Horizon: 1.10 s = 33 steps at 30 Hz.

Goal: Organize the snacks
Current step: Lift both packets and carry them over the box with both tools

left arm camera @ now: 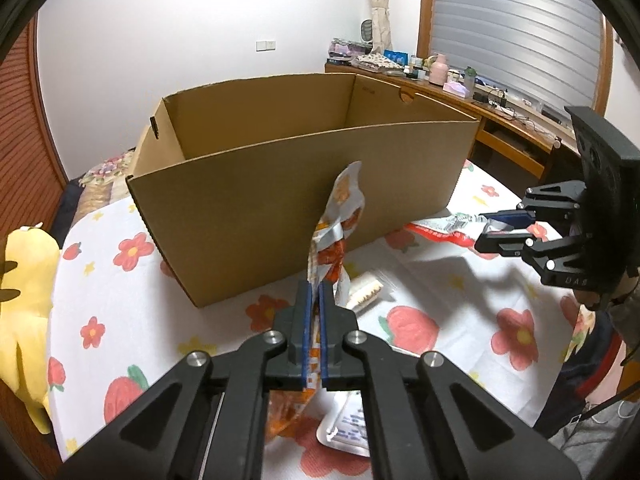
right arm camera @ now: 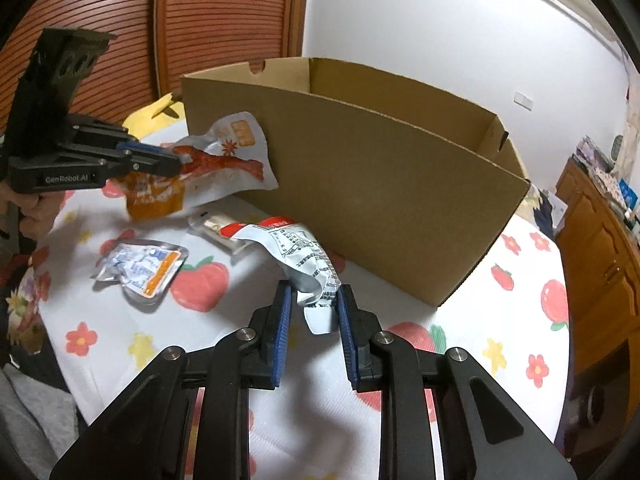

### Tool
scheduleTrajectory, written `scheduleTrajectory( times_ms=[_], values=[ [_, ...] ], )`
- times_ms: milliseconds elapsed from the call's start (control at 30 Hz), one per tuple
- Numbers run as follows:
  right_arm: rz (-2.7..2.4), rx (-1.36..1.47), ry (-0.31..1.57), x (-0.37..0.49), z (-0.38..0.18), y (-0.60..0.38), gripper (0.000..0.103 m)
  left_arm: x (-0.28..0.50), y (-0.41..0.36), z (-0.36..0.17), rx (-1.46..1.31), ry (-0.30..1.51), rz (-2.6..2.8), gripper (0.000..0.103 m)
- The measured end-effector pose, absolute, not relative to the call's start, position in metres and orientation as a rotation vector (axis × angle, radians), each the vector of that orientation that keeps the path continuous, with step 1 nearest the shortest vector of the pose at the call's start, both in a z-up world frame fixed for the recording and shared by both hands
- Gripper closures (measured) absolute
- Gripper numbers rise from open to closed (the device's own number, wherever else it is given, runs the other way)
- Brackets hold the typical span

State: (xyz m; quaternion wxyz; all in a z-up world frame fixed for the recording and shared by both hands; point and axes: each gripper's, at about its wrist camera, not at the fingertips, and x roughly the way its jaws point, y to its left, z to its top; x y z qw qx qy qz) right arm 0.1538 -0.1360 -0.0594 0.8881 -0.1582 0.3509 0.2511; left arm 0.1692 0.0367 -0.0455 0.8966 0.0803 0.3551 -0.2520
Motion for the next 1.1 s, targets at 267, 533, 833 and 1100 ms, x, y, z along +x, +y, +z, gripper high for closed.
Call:
scheduleTrajectory(
  times_ms=[267, 533, 833, 1100],
  values=[
    [0.511, -0.314, 0.713, 0.148, -0.056, -0.136, 0.082, 0.156, 0.041, -0.034, 0.149, 0.699, -0.489, 0.103],
    [0.513, -0.304, 0.661, 0.131, -0.034, -0.137, 0.082, 0.138, 0.044, -0.002, 0.124, 0.624, -0.474, 0.103],
    [0.508, -0.293, 0.579, 0.128, 0.001, -0.137, 0.082, 0.147, 0.044, 0.035, 0.115, 0.534, -0.452, 0.103],
    [0.502, -0.293, 0.526, 0.145, 0.022, -0.135, 0.082, 0.17, 0.044, 0.057, 0.096, 0.484, -0.446, 0.103]
  ],
)
